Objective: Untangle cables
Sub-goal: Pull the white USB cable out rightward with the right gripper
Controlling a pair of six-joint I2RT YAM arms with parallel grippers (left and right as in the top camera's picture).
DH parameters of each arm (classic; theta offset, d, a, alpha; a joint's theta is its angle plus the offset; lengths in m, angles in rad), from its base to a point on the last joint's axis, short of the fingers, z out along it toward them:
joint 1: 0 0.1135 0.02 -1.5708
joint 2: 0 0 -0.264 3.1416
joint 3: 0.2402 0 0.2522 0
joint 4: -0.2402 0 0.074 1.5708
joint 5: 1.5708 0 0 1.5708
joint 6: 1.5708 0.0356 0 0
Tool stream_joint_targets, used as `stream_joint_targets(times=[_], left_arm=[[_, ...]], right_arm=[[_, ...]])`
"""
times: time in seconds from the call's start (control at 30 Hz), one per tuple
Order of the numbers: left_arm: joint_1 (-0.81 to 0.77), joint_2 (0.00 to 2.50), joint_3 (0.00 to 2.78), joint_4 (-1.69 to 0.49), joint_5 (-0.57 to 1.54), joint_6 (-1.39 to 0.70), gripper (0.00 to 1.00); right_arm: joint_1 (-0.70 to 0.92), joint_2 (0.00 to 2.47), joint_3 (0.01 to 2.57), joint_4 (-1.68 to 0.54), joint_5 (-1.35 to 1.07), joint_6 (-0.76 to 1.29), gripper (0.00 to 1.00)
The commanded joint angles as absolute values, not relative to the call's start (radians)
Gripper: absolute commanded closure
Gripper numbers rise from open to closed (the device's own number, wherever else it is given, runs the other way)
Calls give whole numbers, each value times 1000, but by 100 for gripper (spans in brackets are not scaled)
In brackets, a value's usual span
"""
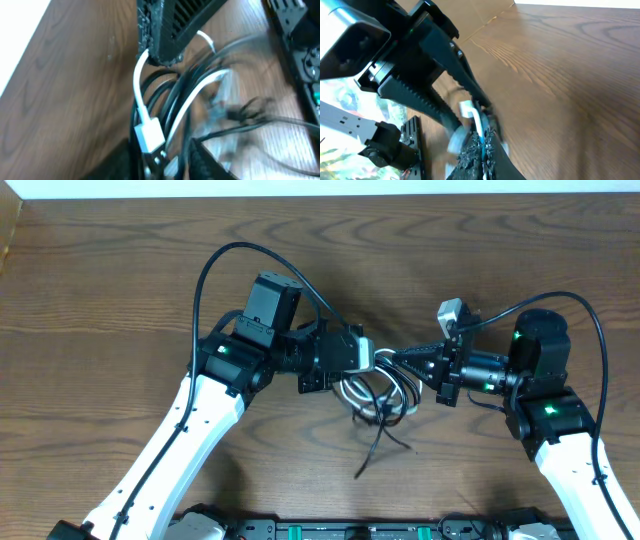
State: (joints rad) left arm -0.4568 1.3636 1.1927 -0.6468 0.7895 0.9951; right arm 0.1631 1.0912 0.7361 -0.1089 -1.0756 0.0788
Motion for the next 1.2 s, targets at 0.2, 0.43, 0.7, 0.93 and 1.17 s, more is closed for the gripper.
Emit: stream_joint_targets(times=[0.2, 0.43, 0.7, 0.93, 1.17], left_arm=[[-461, 1364, 1212, -650, 721, 990, 63], [-461, 1364, 1212, -651, 719, 990, 63], [-462, 1366, 1212, -685, 649, 989, 46], [-462, 1398, 1202, -757, 635, 989, 6], [-463, 1461, 1201, -769, 647, 964, 5]], right_arm=[[110, 1095, 756, -110, -1046, 78, 99], [70, 1095, 756, -108, -1046, 86, 99], [-12, 1090, 756, -86, -1076, 134, 99], [-79, 1090, 756, -31, -1060, 203, 99], [-125, 1090, 756, 221, -1150, 418, 99]])
